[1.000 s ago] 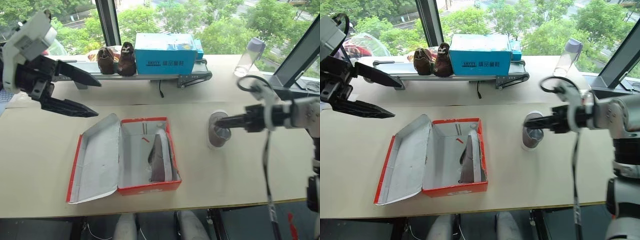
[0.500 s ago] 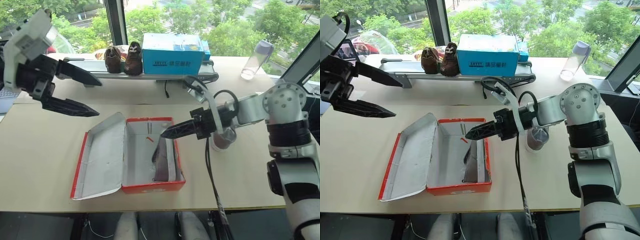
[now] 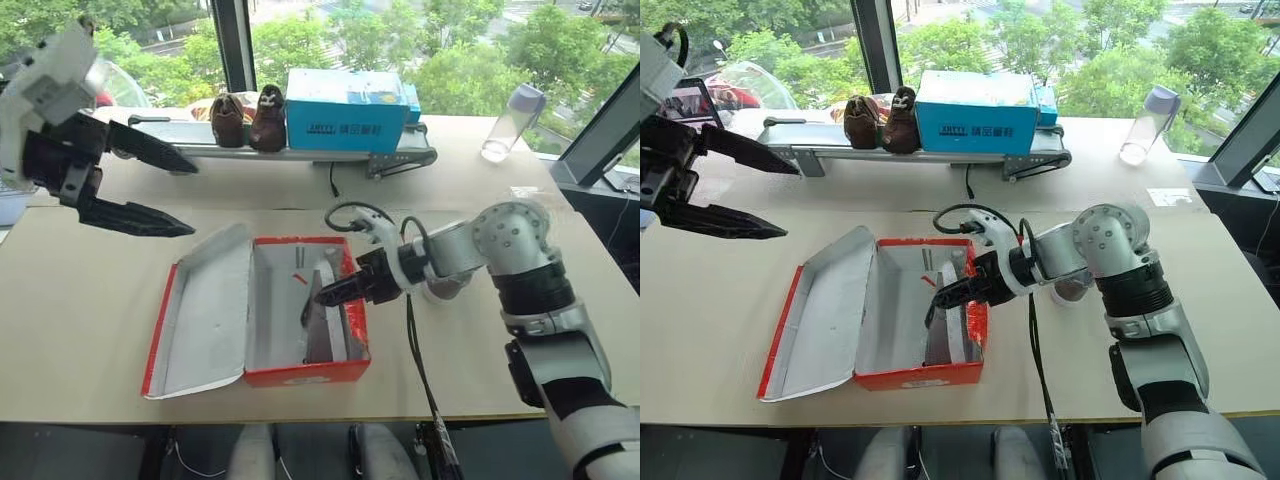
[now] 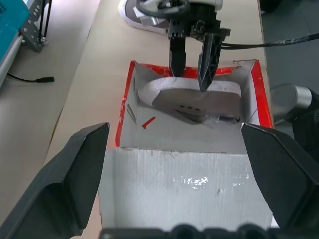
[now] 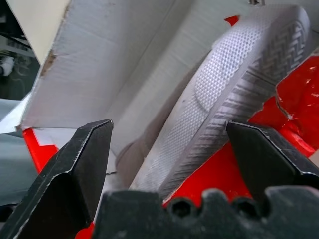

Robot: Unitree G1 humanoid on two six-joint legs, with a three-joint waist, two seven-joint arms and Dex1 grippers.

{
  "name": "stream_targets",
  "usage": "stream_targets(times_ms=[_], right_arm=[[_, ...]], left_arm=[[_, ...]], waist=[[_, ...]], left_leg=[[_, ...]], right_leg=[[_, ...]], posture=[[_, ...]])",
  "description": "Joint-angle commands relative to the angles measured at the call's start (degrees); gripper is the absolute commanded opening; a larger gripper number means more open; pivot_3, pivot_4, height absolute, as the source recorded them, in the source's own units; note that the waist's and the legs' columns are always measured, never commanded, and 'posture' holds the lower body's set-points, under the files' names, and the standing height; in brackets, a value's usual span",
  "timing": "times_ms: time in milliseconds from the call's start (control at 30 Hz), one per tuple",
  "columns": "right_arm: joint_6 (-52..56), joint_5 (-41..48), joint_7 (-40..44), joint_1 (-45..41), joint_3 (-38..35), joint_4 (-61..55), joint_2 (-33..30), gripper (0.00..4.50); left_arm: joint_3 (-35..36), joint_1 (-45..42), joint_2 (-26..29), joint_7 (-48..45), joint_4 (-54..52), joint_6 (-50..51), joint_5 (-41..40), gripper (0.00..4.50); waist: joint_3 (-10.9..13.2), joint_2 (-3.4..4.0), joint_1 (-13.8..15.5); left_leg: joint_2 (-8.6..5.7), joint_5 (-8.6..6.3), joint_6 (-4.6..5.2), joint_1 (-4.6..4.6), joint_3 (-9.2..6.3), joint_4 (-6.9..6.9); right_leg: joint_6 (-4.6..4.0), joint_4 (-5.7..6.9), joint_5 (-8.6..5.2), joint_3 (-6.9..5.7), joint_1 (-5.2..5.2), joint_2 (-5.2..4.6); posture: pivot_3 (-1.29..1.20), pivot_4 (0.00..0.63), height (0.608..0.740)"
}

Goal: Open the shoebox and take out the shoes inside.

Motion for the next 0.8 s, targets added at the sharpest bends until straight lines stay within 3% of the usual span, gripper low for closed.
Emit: stream_targets(times_ms=[33, 133, 233, 533, 667, 800], right_arm=[[-1.87, -7.2, 2.45, 0.25, 3.02, 0.19, 0.6, 4.38], [-5.43, -13.24, 4.19, -0.4, 5.06, 2.16, 1.7, 4.38], [-6.8, -16.65, 5.44, -0.65, 4.75, 3.57, 2.93, 3.71], [-2.71, -19.58, 7.5, -3.21, -2.95, 3.11, 6.52, 0.85], [0.78, -16.83, 7.23, -6.35, -11.24, 4.47, 9.84, 0.85], [0.85, -4.15, 4.36, -12.72, -20.07, 12.43, 9.78, 0.85]], left_arm=[[-0.8, -2.65, -0.98, 0.97, -0.75, 0.88, 0.05, 4.5], [-1.73, -4.06, -1.65, 1.38, -1.44, 1.39, 0.45, 4.5], [-2.48, -5.12, -1.93, 1.56, -1.98, 1.68, 0.55, 4.5], [-3.35, -4.58, -0.36, 1.58, -0.72, 0.07, -0.36, 4.5], [-2.91, -3.23, 0.8, 1.2, 0.42, -0.98, -1.08, 4.5], [-1.71, -0.16, 2.97, 0.78, 2.38, -3.27, -2.27, 4.5]], waist=[[-0.02, -0.02, 0.0], [-0.04, -0.05, -0.08], [-0.12, -0.18, -0.09], [-0.15, -0.23, -0.43], [-0.13, -0.21, -0.47], [-0.12, -0.18, -0.42]], left_leg=[[0.0, 0.0, 0.0, 0.02, 0.0, 0.0], [0.02, 0.0, 0.0, 0.06, 0.01, 0.0], [0.04, 0.0, 0.0, 0.1, 0.02, 0.01], [0.15, 0.0, -0.01, 0.39, 0.12, -0.02], [0.17, 0.01, -0.01, 0.34, 0.16, -0.08], [0.17, 0.01, -0.01, -0.02, 0.15, -0.12]], right_leg=[[0.0, 0.01, 0.0, 0.0, 0.01, 0.0], [-0.01, 0.01, 0.01, 0.0, 0.03, 0.01], [-0.02, 0.01, 0.02, 0.0, 0.06, 0.02], [0.02, 0.0, 0.05, -0.02, 0.22, 0.04], [-0.16, 0.01, 0.15, -0.01, 0.11, 0.06], [-0.17, 0.0, 0.15, -0.01, -0.17, 0.07]], posture=[[0.0, 0.15, 0.74], [0.0, 0.15, 0.74], [0.0, 0.15, 0.74], [0.0, 0.15, 0.74], [0.0, 0.15, 0.74], [0.0, 0.15, 0.74]])
